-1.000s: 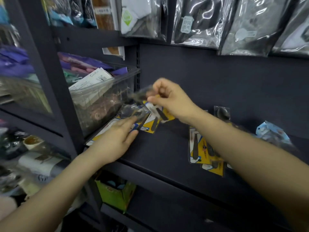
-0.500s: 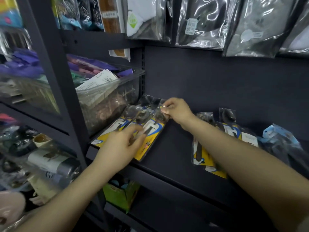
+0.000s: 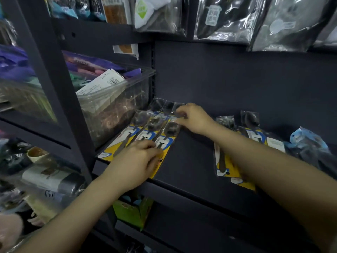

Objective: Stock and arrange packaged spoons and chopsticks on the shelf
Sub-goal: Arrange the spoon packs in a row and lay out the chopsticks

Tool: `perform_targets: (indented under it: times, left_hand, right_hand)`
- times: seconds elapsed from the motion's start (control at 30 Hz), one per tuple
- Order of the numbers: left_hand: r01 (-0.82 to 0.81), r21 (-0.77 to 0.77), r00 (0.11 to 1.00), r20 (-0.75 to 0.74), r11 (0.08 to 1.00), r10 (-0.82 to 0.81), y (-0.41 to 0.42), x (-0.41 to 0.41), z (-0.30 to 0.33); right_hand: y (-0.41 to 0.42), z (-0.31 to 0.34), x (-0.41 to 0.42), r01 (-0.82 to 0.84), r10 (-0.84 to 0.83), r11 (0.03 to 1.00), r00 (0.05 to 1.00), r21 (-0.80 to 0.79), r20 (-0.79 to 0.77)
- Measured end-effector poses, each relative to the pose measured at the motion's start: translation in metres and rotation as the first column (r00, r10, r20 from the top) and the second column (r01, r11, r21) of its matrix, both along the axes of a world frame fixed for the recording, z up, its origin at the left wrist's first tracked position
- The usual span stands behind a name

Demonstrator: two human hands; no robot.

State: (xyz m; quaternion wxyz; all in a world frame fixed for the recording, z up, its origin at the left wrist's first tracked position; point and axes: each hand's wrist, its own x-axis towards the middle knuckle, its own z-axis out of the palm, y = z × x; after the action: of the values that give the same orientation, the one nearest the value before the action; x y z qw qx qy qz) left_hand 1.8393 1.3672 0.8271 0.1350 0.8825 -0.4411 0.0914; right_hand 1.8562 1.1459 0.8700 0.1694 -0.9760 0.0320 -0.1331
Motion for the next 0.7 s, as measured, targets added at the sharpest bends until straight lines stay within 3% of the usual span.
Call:
perform_targets:
  times: [0.17,0.3,0.47,0.53,0.6,0.67,0.7]
  left_hand:
    - [0.083,-0.141,0.995,-0.049,0.987,-0.091,-0.031,-0.001,0.014]
    - [0.135,-0.169,0.959,-0.226,0.976,-0.171,-0.073,-0.005,0.021]
    - [0.104,0.009,0.933,-0.347,0.995,-0.095,-0.119,-0.003,0.025]
    - [0.049,-0.01,0.914,-0.402,0.999,-0.049,-0.13,-0.001,0.028]
    - [-0.042,-0.159,0.846,-0.531,0.986,-0.05,-0.135,0.001,0.028]
    - [-0.149,-0.36,0.673,-0.719,0.921,-0.172,-0.137,0.0,0.029]
    - [-0.2,-0.452,0.532,-0.795,0.869,-0.291,-0.136,-0.004,0.032]
  right_hand:
    - [-0.066,0.008,-0.042,0.24,-0.29,0.942,0.934,-0.235,-0.209]
    - [-0.091,0.003,-0.062,0.44,-0.438,0.895,0.828,-0.079,-0.349]
    - [-0.081,-0.001,-0.052,0.526,-0.504,0.85,0.83,0.035,-0.238]
    - [-0.08,0.001,-0.049,0.424,-0.411,0.871,0.906,0.25,-0.102]
    - [-0.077,0.01,-0.052,0.197,-0.258,0.789,0.966,0.583,0.022]
    - [-0.069,0.019,-0.057,-0.006,-0.159,0.625,0.978,0.781,0.135]
    - [-0.063,0.024,-0.059,-0.089,-0.124,0.53,0.976,0.843,0.181]
